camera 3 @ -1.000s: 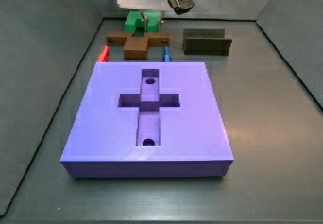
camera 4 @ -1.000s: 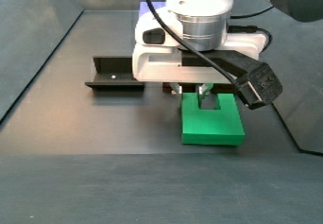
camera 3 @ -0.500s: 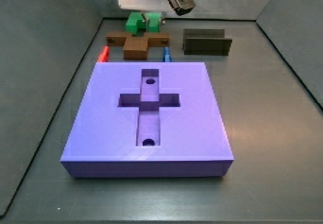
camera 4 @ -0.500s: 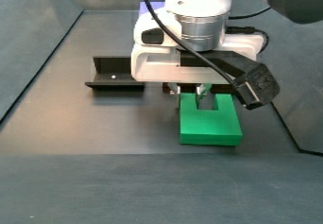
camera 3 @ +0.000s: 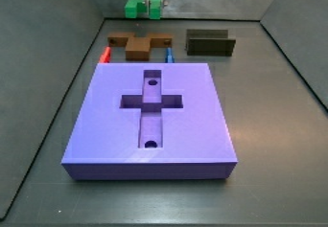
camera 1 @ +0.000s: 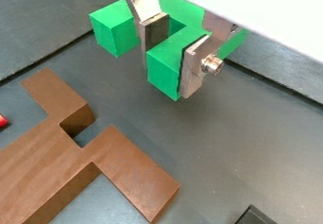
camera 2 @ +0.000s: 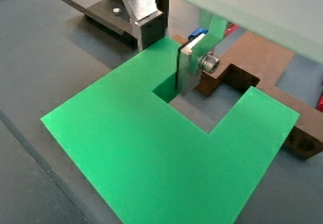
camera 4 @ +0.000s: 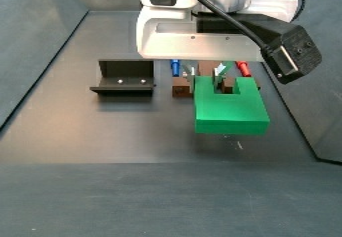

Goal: Pick up the green object. Move up. Place the green object on the fixture. Regrasp the green object. Move to above the board. Insert the green object.
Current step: Place the green object on the fixture.

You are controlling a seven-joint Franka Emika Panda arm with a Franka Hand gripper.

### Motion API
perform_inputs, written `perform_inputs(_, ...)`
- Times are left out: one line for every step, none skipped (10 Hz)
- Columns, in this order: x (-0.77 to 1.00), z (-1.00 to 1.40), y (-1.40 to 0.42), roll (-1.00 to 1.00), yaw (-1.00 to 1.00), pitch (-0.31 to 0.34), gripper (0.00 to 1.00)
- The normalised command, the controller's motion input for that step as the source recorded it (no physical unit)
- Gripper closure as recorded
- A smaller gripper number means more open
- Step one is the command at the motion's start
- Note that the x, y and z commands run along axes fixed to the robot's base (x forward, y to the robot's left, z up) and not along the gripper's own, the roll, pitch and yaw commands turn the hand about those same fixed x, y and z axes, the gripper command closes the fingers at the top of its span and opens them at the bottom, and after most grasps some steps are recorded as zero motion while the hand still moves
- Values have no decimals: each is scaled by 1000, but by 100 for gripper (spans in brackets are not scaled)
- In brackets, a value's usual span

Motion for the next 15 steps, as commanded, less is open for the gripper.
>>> perform_inputs(451,500,-57,-1000,-423,0,100)
perform_inputs(431,509,-51,-1000,-454,0,100)
perform_inputs(466,474,-11,-1000,-440,-9,100)
perform_inputs(606,400,0,-1000,-366,-23,100)
perform_inputs(689,369,0,-1000,-326,0,100)
perform_inputs(734,309,0,-1000,-271,0,100)
perform_inputs(729,214,0,-1000,-200,-17,100)
perform_inputs(683,166,3,-1000,-149,-66,100)
perform_inputs(700,109,0,-1000,-117,-40,100)
perform_inputs(743,54,0,-1000,-123,0,100)
perform_inputs(774,0,0,-1000,-94,0,100)
perform_inputs(831,0,-20,-920,0,0,100)
perform_inputs(869,0,-260,-649,37,109,100)
perform_inputs(743,0,-411,-557,223,306,100)
perform_inputs(711,0,-414,-563,246,334,100)
